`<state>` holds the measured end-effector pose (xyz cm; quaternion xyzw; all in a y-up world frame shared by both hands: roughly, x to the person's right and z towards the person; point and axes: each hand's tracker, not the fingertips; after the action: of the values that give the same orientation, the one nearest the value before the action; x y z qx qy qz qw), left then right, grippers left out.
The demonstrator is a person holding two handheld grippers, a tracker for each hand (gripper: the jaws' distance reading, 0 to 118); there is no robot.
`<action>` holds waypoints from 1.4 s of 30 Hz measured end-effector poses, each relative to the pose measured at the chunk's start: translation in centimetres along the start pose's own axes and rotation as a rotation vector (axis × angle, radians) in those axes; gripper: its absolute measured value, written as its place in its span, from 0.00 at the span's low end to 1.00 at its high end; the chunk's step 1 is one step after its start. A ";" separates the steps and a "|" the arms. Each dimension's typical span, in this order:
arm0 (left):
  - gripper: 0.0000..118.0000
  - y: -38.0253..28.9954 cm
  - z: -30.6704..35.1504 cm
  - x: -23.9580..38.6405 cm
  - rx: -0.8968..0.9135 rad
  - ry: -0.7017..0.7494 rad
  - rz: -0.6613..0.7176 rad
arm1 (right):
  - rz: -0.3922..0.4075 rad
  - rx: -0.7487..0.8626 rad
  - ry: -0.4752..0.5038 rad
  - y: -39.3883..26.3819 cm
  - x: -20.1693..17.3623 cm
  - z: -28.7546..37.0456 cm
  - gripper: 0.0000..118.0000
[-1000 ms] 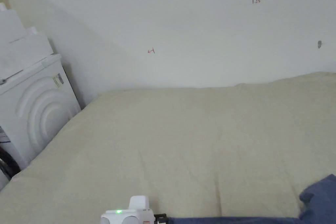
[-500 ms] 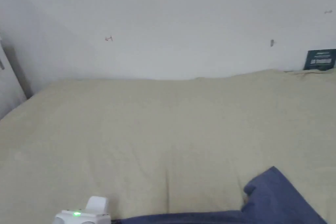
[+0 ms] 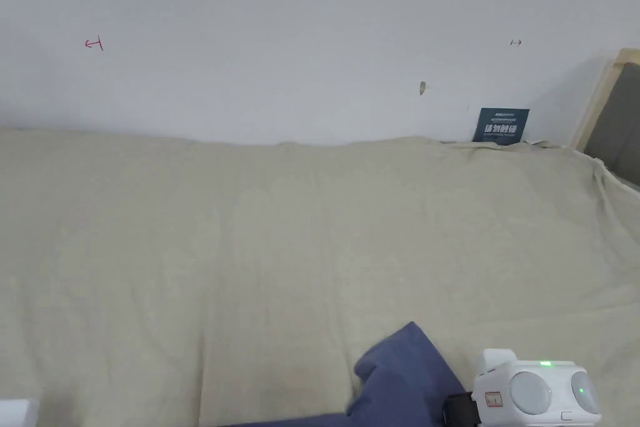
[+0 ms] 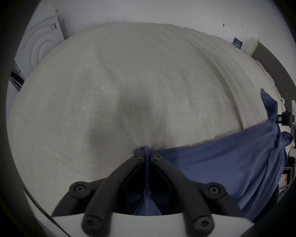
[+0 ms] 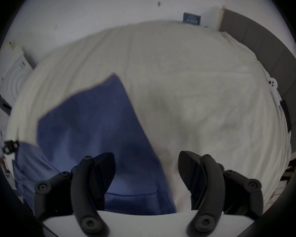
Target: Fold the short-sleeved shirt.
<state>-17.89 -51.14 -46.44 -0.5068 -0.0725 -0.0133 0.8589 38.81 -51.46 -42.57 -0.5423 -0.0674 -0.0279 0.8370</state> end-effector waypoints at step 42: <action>0.43 -21.0 15.2 -7.1 0.217 -0.274 0.141 | -0.041 0.341 0.046 -22.6 0.7 16.1 0.22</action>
<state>-28.67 -48.43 -21.92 -0.4123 -0.1540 0.1240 0.8894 35.46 -46.05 -15.56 -0.3900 -0.0630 -0.0453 0.9175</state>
